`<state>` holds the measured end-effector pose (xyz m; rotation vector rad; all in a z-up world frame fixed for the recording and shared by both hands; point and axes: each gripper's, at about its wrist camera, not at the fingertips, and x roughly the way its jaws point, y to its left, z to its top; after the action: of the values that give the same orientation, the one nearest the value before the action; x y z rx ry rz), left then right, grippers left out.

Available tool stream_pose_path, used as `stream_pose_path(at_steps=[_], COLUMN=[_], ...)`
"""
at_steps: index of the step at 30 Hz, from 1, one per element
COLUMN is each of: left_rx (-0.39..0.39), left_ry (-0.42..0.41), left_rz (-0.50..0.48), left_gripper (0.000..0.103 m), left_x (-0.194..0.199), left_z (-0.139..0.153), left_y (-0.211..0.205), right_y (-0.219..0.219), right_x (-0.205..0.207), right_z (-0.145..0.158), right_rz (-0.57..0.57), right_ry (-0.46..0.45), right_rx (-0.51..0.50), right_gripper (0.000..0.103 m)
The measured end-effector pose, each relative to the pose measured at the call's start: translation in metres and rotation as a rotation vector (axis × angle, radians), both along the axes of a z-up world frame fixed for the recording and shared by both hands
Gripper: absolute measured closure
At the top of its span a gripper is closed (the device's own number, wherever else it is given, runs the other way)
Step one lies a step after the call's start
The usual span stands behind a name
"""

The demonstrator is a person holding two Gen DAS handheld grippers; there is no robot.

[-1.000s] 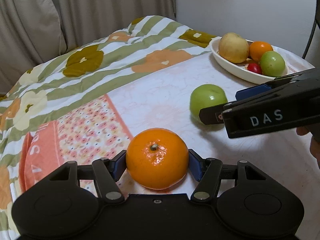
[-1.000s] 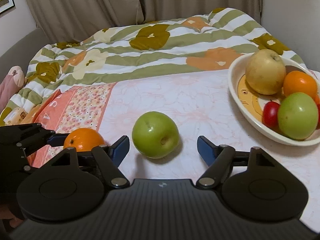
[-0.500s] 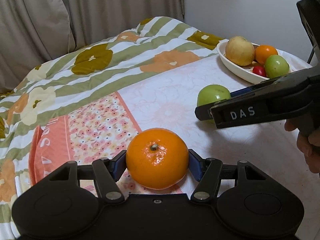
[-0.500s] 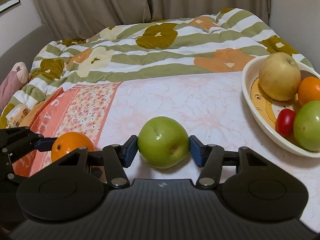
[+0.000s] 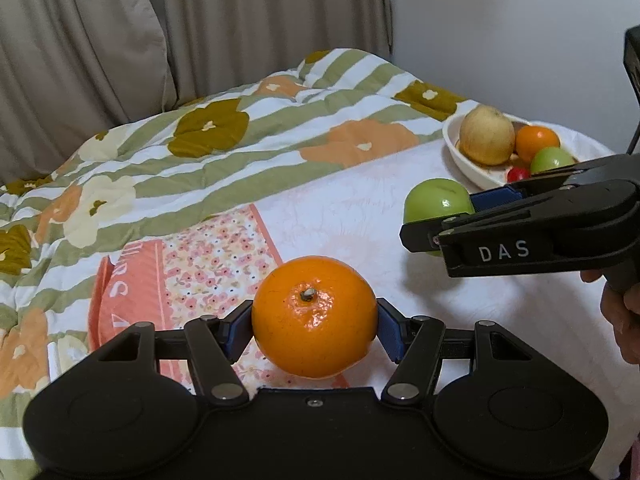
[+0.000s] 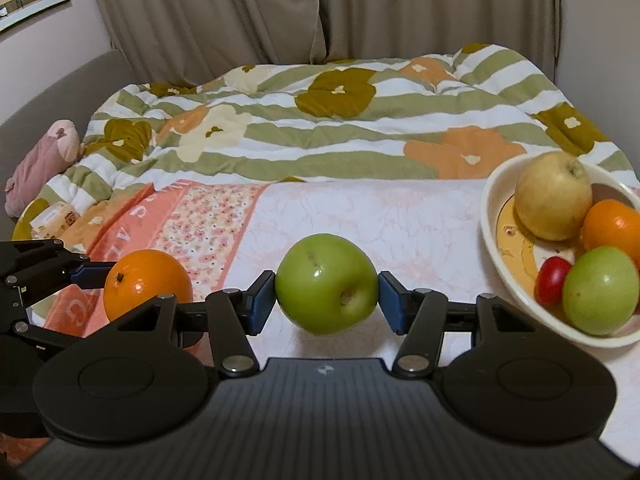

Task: Organize fruits
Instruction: 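Carry the large orange and green apple over the white bowl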

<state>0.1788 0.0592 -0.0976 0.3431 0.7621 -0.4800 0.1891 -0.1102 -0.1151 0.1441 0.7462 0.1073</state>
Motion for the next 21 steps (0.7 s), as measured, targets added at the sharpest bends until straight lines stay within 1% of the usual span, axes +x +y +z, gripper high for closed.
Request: stream_pose_path(at_steps=[5, 10, 16, 21], left_rx=[-0.013, -0.033, -0.058, -0.069], left_ry=[-0.016, -0.036, -0.053, -0.058], left_rz=[0.016, 0.026, 0.025, 0.014], left_gripper=[0.036, 0.036, 0.036, 0.036], left_x=[-0.007, -0.013, -0.019, -0.021], left_z=[0.018, 0.036, 0.053, 0.060], left_y=[-0.013, -0.034, -0.069, -0.102], right_y=[-0.015, -0.039, -0.080, -0.122], right_x=[-0.012, -0.025, -0.038, -0.044], right_z=[0.018, 0.036, 0.056, 0.064], right_rz=[0.012, 0.010, -0.004, -0.022], right_ry=[-0.019, -0.036, -0.057, -0.063], right_rx=[0.000, -0.002, -0.007, -0.012], right_gripper=[0.033, 0.033, 0.033, 0.033])
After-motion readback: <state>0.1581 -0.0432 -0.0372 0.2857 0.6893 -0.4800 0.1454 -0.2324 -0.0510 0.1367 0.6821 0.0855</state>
